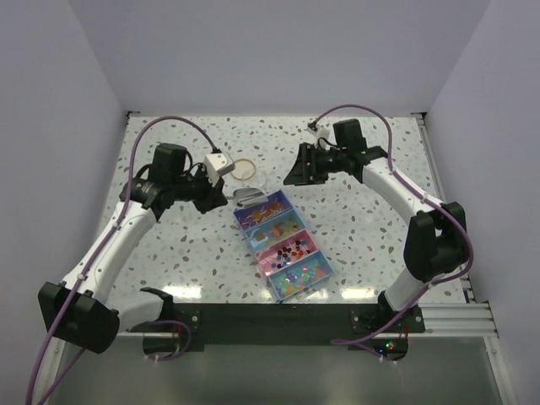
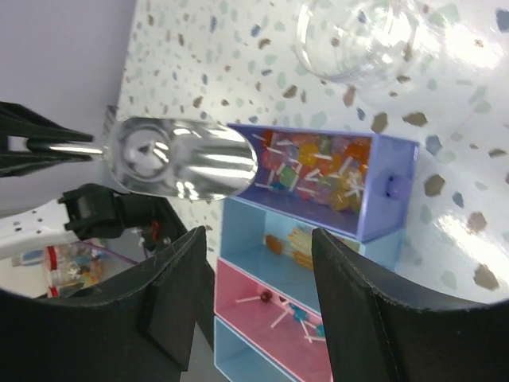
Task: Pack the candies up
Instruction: Scoop the fake candies from the storage box.
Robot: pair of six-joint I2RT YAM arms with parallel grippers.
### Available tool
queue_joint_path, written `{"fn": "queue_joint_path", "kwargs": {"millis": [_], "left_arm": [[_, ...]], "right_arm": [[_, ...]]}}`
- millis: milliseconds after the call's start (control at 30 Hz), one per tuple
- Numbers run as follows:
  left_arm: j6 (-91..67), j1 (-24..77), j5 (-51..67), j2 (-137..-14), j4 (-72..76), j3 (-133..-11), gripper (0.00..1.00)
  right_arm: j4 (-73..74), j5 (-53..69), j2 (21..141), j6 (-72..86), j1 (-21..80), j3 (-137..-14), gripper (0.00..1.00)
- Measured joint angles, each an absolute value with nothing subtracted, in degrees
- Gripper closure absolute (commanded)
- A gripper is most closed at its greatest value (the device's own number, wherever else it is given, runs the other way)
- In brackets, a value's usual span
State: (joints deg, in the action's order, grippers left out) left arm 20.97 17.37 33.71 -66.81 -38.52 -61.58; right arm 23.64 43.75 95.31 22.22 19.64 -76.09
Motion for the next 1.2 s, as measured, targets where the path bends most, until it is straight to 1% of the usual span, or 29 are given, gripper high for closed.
{"fn": "queue_joint_path", "kwargs": {"millis": [67,233,300,433,533,667,867,967,1067,1100,1167,1200], "left_arm": [[21.34,17.82,31.79,-68.47,-42.13,-64.60,1.00],[21.65,22.50,27.14,-72.29,-48.03,-69.63,1.00],[21.58,24.34,25.26,-74.37,-50.70,-71.68,1.00],[21.41,25.74,21.78,-77.89,-54.92,-75.13,1.00],[21.34,26.11,19.90,-79.59,-57.43,-77.56,1.00],[20.64,27.03,17.67,-82.28,-60.42,-81.45,1.00],[20.16,28.18,15.70,-86.21,-63.09,-84.51,1.00],[20.05,28.53,14.74,-87.48,-64.27,-85.21,1.00],[20.01,28.77,14.06,-88.47,-65.39,-86.30,1.00],[20.01,28.91,13.67,-88.77,-65.82,-86.78,1.00],[19.94,29.26,13.02,-89.38,-66.28,-87.77,1.00],[19.92,29.45,12.80,-89.65,-66.54,-88.20,1.00]], "right_arm": [[26.35,40.45,95.85,20.73,20.25,-77.06,0.41],[31.73,30.33,99.77,16.86,23.46,-82.28,0.48],[33.04,26.70,100.86,15.81,25.19,-83.02,0.49],[35.22,20.12,102.54,13.61,28.03,-83.37,0.58],[36.18,16.14,103.57,12.36,29.36,-83.37,0.62],[36.29,13.47,104.38,11.22,30.11,-83.37,0.68],[36.45,11.60,106.32,10.02,30.48,-84.07,0.69],[36.45,11.27,107.61,9.45,30.94,-84.99,0.71],[36.56,10.98,108.40,8.91,31.57,-85.49,0.80],[36.49,10.94,108.71,8.75,31.83,-85.60,0.89],[36.58,10.66,109.12,8.36,32.29,-85.65,0.99],[36.75,10.33,109.14,8.25,32.40,-85.80,1.00]]}}
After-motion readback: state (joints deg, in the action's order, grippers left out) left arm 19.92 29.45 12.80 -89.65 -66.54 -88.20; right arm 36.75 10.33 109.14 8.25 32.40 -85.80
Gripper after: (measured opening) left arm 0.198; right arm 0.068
